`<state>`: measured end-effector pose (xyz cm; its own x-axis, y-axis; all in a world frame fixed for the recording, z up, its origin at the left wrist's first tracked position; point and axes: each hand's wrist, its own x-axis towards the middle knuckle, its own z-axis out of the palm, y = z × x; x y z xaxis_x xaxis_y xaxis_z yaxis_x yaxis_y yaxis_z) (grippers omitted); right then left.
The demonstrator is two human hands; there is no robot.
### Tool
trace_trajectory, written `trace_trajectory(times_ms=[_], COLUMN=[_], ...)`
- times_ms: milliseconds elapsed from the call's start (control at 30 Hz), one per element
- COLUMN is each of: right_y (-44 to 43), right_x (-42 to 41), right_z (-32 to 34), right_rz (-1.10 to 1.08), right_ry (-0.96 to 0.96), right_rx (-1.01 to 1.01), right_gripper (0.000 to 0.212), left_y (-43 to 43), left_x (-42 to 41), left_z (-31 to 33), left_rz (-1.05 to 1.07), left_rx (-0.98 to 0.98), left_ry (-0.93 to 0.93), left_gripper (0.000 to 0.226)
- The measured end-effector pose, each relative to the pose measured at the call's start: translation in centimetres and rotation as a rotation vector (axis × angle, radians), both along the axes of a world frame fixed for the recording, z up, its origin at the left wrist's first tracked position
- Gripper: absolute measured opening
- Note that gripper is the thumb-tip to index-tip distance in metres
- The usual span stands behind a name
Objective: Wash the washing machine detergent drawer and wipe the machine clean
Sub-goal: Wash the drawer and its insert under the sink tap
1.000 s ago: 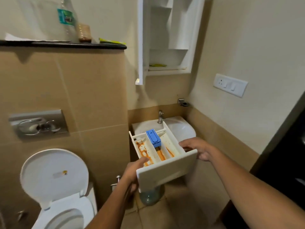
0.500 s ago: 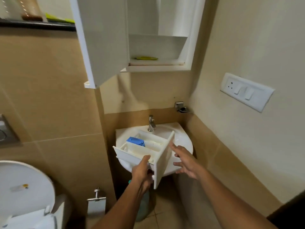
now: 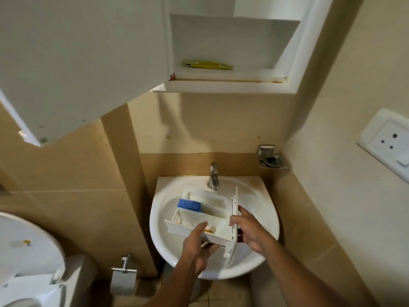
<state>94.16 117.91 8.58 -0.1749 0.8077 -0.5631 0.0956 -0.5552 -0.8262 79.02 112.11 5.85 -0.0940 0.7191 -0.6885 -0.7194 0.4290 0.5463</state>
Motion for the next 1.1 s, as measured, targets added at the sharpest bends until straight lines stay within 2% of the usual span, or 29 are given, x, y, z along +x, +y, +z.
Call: trace_trajectory(times_ms=[100,200,300,367,433,567,667,800,900,967,1100], right_y=[2.9,5.5,8.4,10.8,13.6,18.4,20.4,21.8,22.2,22.3,22.0], right_x=[-0.1,-0.4,-1.8,-3.0,-4.1,-6.2,-6.9,-6.4,-6.2,-5.8,-4.8], right_z=[-1.3,-1.1,1.0,2.8,4.0,4.4,3.9,3.0,3.5,3.7,3.5], right_rz=[0.039,0.089,0.014,0.042,0.161,0.567,0.679,0.751,0.818,0.813,0.716], right_ry=[-0.090,-0.270,-0.547,-0.649,-0.744,-0.923,-1.003,-1.099,-1.150,-1.185,-1.186], right_rx=[-0.062,-0.049,0.178,0.329,0.422,0.527,0.559,0.627,0.649,0.678,0.726], right_gripper=[0.061,0.078,0.074,0.065,0.059,0.050,0.050,0.028,0.031,0.036,0.026], left_y=[1.8,2.9,3.6,4.0,4.7,5.5,5.8,6.0,6.0,6.0,5.9], left_x=[0.1,0.2,0.4,0.8,1.3,2.4,3.1,4.1,4.4,4.4,4.1], left_z=[-1.8,-2.9,-3.6,-3.7,-3.6,-3.2,-3.3,-3.4,-3.3,-3.1,-3.2], left_rz=[0.027,0.055,0.084,0.081,0.085,0.109,0.127,0.146,0.167,0.173,0.182], left_rx=[-0.049,-0.069,-0.081,-0.075,-0.063,-0.032,-0.034,-0.063,-0.080,-0.079,-0.081], left_ry=[-0.032,-0.095,-0.121,-0.126,-0.121,-0.101,-0.064,-0.031,-0.030,-0.030,-0.011], left_gripper=[0.045,0.048,0.044,0.041,0.037,0.034,0.033,0.029,0.028,0.028,0.029])
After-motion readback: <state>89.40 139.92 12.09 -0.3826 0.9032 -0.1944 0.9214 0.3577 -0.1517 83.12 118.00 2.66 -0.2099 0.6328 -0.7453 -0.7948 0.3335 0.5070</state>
